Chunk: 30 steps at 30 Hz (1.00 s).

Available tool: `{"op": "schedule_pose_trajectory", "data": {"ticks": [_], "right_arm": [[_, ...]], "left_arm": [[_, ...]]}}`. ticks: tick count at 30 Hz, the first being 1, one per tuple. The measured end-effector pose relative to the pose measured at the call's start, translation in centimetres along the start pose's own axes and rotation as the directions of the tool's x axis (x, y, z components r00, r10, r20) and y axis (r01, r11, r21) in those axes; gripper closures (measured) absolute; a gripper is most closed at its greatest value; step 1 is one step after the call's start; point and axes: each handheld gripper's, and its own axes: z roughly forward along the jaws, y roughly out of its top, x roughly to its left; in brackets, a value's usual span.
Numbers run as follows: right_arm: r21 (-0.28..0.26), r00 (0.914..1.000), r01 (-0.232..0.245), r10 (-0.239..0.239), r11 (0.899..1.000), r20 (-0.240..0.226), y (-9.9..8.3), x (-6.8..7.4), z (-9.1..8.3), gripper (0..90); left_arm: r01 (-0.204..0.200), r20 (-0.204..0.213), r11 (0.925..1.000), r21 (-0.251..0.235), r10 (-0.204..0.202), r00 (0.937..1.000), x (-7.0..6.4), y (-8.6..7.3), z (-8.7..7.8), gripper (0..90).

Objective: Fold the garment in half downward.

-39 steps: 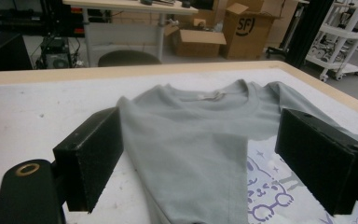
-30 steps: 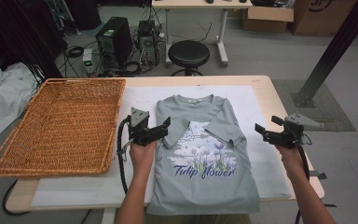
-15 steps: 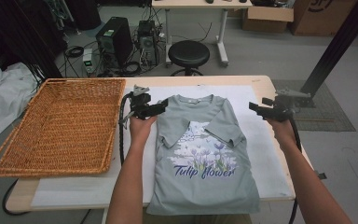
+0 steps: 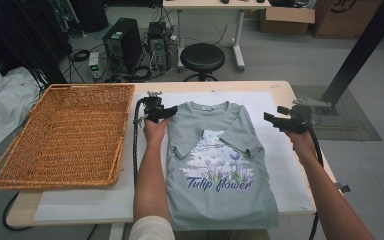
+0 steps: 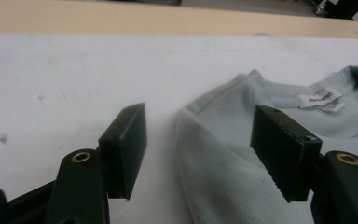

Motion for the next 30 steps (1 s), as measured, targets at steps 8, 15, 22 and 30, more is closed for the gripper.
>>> {"op": "schedule_pose_trajectory", "data": {"ticks": [8,15,22,30], "right_arm": [[0.031,0.9994,-0.032,0.031,0.999,0.014,-0.7,-1.2,0.7,29.7],[0.068,0.9953,-0.093,0.091,0.993,0.033,-0.6,-1.5,4.5,47.0],[0.172,0.9871,-0.159,0.154,0.972,0.045,0.2,-2.1,10.0,50.6],[0.221,0.9739,-0.226,0.216,0.949,0.07,-0.8,-1.3,13.9,62.8]], "left_arm": [[-0.041,-0.03,0.9933,0.108,0.045,0.9986,-0.5,-0.3,0.9,64.9],[0.012,0.028,0.9923,0.123,-0.016,0.9995,-1.0,-0.2,-0.5,85.5],[0.007,0.053,0.998,0.062,-0.01,0.9985,-1.9,0.4,-2.0,85.5],[0.022,0.071,0.9989,0.042,-0.025,0.9972,-2.5,0.1,-2.7,85.4]]}}
